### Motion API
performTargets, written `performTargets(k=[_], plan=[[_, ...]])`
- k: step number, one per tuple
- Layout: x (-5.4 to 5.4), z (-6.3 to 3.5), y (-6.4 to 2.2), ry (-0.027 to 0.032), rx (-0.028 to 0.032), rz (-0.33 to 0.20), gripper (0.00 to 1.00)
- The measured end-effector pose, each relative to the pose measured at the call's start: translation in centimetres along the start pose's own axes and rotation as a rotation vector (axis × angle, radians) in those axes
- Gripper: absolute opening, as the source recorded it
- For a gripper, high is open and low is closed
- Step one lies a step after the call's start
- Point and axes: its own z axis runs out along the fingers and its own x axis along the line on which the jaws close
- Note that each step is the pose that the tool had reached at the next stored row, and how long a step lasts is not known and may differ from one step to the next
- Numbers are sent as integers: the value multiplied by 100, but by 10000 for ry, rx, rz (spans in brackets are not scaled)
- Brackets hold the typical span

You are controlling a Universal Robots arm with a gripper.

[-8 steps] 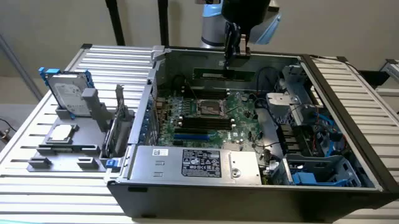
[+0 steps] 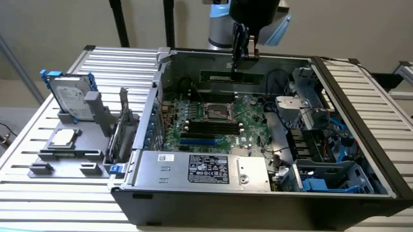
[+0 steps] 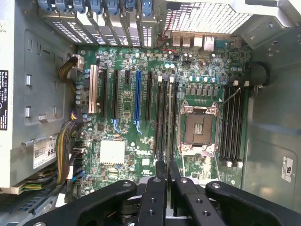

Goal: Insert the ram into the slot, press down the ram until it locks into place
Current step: 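Insert the ram into the slot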

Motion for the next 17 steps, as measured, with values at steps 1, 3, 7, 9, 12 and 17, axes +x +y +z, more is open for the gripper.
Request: performTargets(k=[1, 3, 7, 9, 12, 17], plan=[[0, 0, 0, 0, 0, 0, 14], [0, 0, 0, 0, 0, 0, 14], [0, 4, 0, 4, 7, -1, 14], [0, 36, 8, 9, 67, -2, 14], [0, 94, 51, 10, 115, -2, 14], [-3, 190, 195, 9, 120, 5, 14]])
